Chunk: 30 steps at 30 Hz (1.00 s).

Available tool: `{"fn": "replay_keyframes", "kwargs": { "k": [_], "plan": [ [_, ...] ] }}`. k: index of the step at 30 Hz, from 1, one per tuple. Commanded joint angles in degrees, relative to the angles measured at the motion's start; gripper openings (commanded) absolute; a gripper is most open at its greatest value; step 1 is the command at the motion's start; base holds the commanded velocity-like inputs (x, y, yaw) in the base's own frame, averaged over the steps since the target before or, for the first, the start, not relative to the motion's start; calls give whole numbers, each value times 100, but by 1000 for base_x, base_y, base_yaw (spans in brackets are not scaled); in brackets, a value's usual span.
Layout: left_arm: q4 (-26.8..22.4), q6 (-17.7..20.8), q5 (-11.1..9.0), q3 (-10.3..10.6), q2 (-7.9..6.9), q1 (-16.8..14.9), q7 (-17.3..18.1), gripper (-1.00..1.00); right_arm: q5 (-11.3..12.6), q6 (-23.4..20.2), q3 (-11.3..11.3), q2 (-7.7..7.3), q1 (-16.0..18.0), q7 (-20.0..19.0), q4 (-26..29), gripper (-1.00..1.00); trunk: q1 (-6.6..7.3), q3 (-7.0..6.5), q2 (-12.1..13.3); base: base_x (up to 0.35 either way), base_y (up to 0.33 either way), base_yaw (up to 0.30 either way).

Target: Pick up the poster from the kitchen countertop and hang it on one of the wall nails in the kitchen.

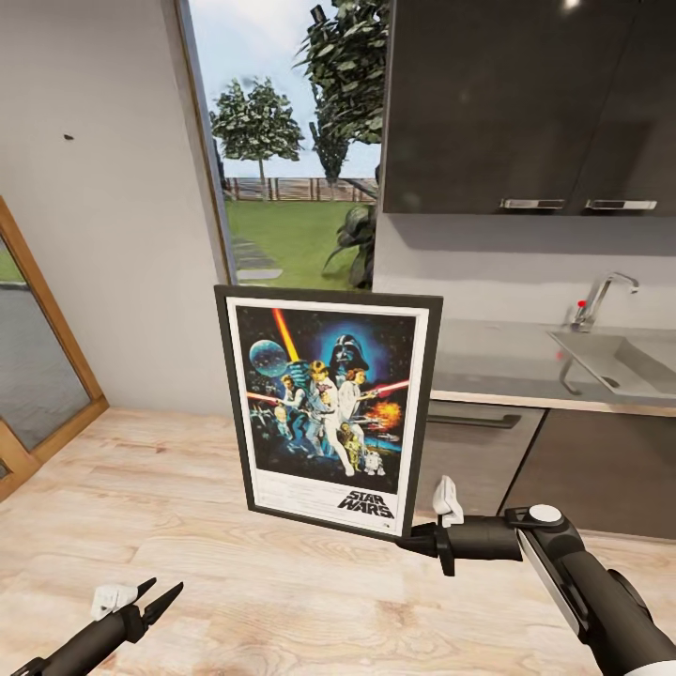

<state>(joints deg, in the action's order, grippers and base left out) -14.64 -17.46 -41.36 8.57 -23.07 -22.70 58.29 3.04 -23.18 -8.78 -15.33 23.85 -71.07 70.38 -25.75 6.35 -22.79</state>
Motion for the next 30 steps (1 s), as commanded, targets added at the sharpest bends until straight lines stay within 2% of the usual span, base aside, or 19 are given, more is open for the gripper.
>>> {"fn": "replay_keyframes", "kwargs": {
  "k": [1,18,30],
  "plan": [
    [5,-30,-48,48,-5,-6,7,100,37,-64,-10,-5,6,-4,2,-100,-4,13,-13,0,0,0],
    [24,-58,-54,48,-5,-6,35,100,30,-64,-14,-5,6,5,-1,-100,-4,13,-13,4,5,0],
    [31,-56,-56,46,-5,-6,40,100,31,-64,-16,-5,6,5,-4,-100,-4,13,-13,128,219,0]
  ]
}}
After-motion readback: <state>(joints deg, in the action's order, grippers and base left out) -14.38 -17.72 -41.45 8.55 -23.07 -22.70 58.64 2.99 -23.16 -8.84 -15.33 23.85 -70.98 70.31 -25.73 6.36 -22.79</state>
